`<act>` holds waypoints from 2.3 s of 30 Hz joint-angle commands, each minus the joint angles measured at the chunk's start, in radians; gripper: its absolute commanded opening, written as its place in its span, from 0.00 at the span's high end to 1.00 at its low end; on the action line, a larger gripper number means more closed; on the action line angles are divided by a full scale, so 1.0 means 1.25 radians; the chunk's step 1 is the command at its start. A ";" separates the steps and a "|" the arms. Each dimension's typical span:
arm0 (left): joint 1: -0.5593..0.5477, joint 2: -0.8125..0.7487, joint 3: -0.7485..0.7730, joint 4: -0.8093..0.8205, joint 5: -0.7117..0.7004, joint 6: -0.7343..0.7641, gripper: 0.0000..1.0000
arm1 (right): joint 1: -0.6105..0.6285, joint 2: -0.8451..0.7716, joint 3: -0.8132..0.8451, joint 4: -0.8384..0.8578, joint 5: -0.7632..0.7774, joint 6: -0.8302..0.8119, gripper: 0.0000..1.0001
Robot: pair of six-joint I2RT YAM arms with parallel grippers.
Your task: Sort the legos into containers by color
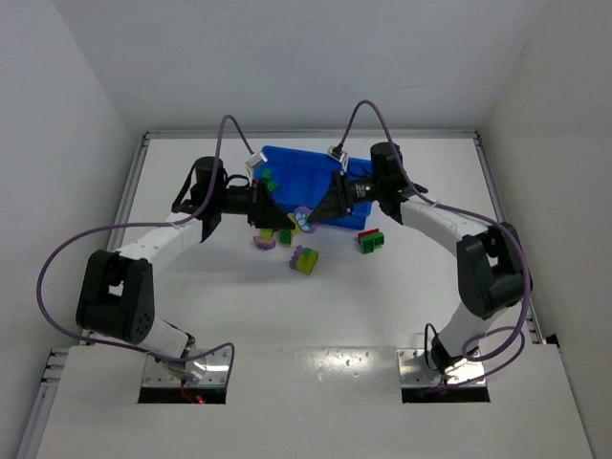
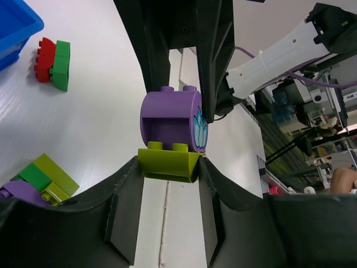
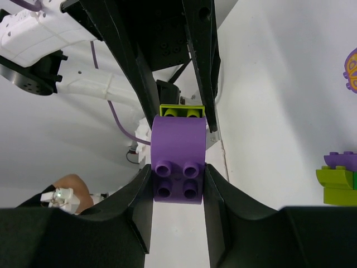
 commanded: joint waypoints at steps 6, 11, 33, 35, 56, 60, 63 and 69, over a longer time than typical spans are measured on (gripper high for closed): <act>-0.007 -0.039 -0.012 -0.056 -0.006 0.122 1.00 | -0.083 -0.041 0.039 0.013 -0.010 -0.003 0.99; -0.007 -0.068 -0.039 -0.099 -0.039 0.172 1.00 | -0.131 -0.060 0.031 0.006 -0.010 -0.010 0.99; -0.162 -0.002 0.177 -0.260 -0.912 0.405 1.00 | -0.179 -0.097 0.157 -0.419 0.549 -0.456 0.99; -0.169 0.061 0.209 -0.241 -0.967 0.413 1.00 | -0.179 -0.097 0.148 -0.409 0.565 -0.456 0.99; -0.184 0.500 0.614 -0.224 -1.027 0.410 0.99 | -0.186 -0.089 0.090 -0.361 0.565 -0.456 0.99; -0.184 0.566 0.686 -0.241 -1.035 0.410 0.98 | -0.194 -0.082 0.090 -0.361 0.549 -0.456 0.99; -0.191 0.603 0.720 -0.241 -1.057 0.418 0.98 | -0.201 -0.082 0.090 -0.361 0.542 -0.463 0.99; -0.198 0.648 0.753 -0.258 -1.122 0.418 0.97 | -0.208 -0.075 0.090 -0.361 0.535 -0.463 0.99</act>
